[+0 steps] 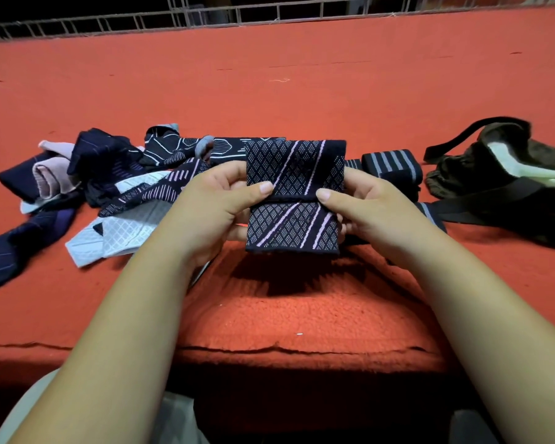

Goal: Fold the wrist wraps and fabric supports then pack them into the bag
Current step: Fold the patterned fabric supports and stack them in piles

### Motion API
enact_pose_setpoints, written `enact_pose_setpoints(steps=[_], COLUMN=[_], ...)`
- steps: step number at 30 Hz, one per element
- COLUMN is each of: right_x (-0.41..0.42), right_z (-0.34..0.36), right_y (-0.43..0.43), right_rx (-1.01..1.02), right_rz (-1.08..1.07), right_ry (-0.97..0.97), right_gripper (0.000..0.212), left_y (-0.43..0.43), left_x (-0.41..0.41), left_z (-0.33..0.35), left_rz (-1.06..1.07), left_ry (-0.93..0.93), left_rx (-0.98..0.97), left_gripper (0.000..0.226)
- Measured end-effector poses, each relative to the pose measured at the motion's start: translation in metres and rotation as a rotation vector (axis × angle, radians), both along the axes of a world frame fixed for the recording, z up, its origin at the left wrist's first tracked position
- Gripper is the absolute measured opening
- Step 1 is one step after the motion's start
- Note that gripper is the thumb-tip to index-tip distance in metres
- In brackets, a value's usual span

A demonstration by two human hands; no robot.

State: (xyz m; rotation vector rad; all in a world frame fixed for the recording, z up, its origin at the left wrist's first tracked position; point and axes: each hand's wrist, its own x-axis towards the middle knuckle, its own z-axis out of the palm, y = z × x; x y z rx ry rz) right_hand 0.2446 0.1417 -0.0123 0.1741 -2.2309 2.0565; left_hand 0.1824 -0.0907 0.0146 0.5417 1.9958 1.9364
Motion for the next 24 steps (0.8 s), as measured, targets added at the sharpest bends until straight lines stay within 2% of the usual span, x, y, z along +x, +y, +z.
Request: enact_pose_setpoints(steps=[2, 6, 9, 12, 14, 17, 21, 24], right_x=[-0.002, -0.003, -0.005, -0.005, -0.004, -0.006, -0.001, 0.004], right_z=[0.0, 0.004, 0.001, 0.003, 0.006, 0.003, 0.0, 0.0], right_y=[-0.003, -0.007, -0.002, -0.001, -0.001, -0.002, -0.009, -0.011], right_rx=[-0.08, -0.378, -0.433, -0.523, -0.476, -0.326, -0.204, -0.013], right_rz=[0.024, 0.056, 0.055, 0.055, 0.056, -0.006, -0.057, -0.13], right_ry=[-0.009, -0.098, -0.127, -0.152, -0.135, -0.101, -0.03, 0.06], right_gripper=[0.028, 0.04, 0.047, 0.045, 0.035, 0.016, 0.027, 0.023], left_y=[-0.001, -0.008, -0.01, -0.007, -0.004, -0.001, 0.004, 0.003], left_x=[0.0, -0.002, -0.004, -0.006, -0.008, -0.007, 0.0, -0.002], left_z=[0.001, 0.004, 0.007, 0.008, 0.006, 0.0, -0.006, -0.011], left_rz=[-0.007, -0.021, -0.091, -0.054, -0.038, -0.031, -0.066, -0.042], left_ry=[-0.004, -0.073, -0.194, -0.345, -0.363, -0.282, -0.233, -0.189], left_rx=[0.036, 0.108, 0.222, 0.361, 0.356, 0.18, 0.113, 0.047], left_gripper=[0.018, 0.027, 0.039, 0.041, 0.036, 0.04, 0.038, 0.034])
